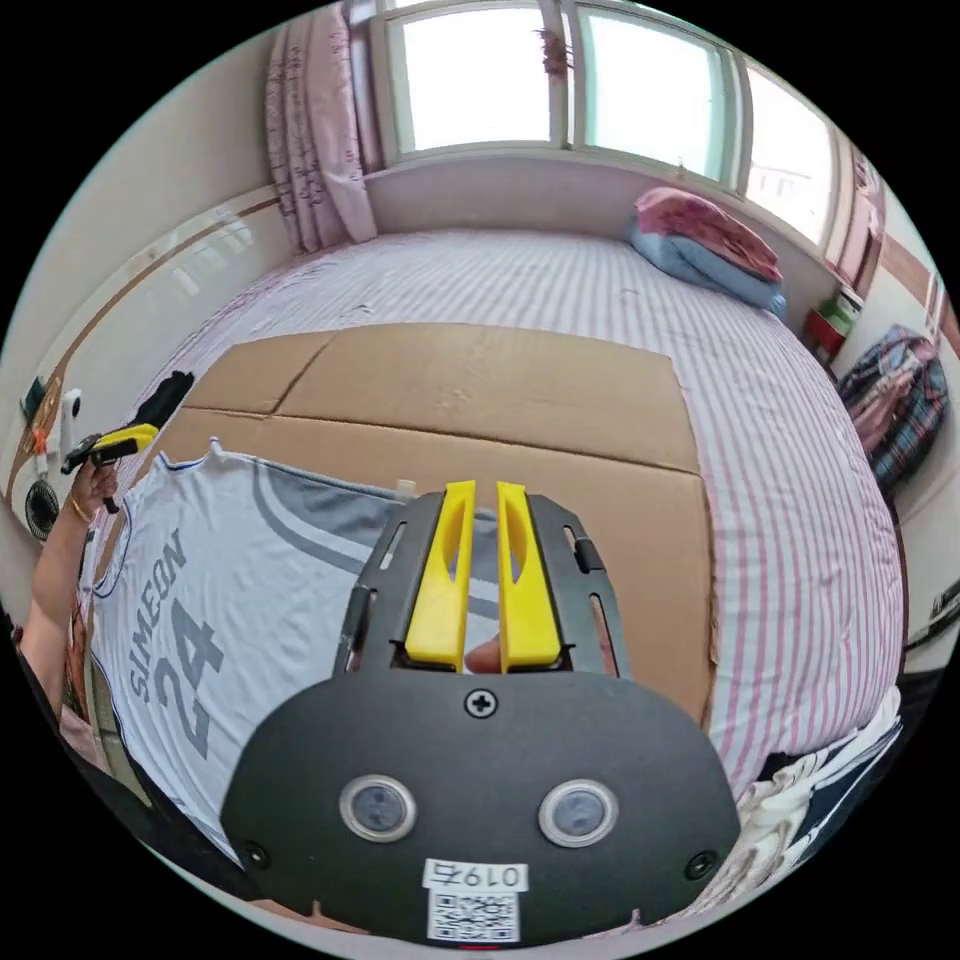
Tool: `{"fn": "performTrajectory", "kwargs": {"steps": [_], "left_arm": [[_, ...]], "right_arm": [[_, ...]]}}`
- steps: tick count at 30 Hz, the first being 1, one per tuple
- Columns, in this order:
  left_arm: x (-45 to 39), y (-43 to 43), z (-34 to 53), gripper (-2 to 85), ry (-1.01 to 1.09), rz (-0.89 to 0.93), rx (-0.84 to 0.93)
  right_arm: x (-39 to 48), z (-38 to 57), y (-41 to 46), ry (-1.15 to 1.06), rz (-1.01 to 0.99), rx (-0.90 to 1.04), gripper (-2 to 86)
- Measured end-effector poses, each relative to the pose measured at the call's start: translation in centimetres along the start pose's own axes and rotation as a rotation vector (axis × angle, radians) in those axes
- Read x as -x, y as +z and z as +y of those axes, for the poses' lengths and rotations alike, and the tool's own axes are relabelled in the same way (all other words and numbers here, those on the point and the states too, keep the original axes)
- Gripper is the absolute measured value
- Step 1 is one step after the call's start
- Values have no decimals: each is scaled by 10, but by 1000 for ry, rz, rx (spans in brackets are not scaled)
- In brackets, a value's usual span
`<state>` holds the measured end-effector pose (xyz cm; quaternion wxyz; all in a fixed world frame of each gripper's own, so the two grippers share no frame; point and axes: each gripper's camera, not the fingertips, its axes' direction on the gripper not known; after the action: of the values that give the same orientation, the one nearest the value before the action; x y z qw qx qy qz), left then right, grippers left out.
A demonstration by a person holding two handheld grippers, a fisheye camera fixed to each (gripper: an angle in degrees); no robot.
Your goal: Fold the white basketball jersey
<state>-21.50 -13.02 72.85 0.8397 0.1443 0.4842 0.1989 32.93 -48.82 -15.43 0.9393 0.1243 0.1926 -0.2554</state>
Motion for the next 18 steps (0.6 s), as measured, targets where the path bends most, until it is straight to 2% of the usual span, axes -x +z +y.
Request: {"fn": "performTrajectory", "kwargs": {"steps": [3,5,6,11,14,18], "left_arm": [[-41,52,-34,56,44,-15,72],[-54,79,-53,74,31,-172,148],[-53,83,-57,79,21,-188,164],[-23,81,-75,106,-125,-45,153],[-27,79,-81,104,-114,-73,186],[-31,73,-85,90,-113,-111,202]], "right_arm": [[-26,8,2,4,-46,45,90],[-32,8,6,-9,-96,65,99],[-34,8,10,-18,-131,78,102],[-30,6,9,-14,-230,57,97],[-23,7,-2,-35,-266,61,82],[-2,9,-13,-55,-202,89,48]]}}
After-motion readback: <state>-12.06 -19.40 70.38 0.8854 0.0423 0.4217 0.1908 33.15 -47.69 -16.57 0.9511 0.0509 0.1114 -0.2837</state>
